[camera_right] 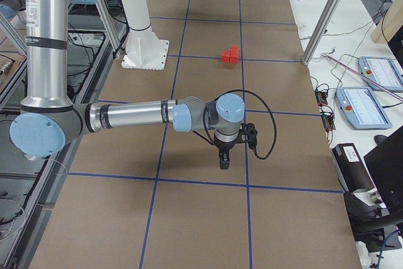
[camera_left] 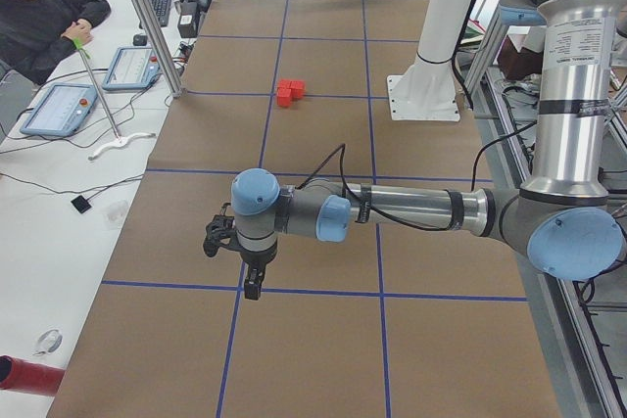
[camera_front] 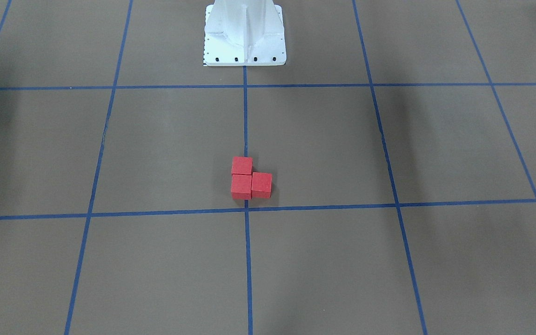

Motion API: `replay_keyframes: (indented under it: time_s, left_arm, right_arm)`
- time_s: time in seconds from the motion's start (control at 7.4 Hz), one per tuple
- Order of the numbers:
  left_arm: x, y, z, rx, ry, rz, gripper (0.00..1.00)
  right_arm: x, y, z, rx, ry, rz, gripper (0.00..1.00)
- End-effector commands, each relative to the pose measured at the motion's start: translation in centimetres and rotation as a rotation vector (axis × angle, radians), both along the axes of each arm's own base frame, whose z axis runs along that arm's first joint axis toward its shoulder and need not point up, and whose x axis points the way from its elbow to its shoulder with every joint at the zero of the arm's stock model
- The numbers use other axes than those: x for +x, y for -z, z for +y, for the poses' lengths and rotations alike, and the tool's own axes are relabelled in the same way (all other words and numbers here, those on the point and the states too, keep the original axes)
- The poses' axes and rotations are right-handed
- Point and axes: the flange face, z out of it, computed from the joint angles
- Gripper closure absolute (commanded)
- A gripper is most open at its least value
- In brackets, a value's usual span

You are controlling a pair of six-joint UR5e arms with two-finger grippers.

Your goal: Form red blocks into L shape at center

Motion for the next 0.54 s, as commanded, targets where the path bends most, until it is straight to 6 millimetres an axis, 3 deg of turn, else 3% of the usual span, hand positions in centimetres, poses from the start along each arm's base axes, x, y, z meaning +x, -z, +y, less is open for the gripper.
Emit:
replay_keyframes:
  time_s: [0.0,0.41]
  left_arm:
    - [0.6,0.6,0.8,-0.003,-0.011,0.096,0.00]
    - [0.6,-0.1,1.0,-0.016,-0.012,0.093,0.00]
  right_arm:
    - [0.2,-1.2,1.0,0.023,-0.005,-0.004,0.01]
    - [3.2,0.4,0.5,0.031,-0.075,-0.020,0.01]
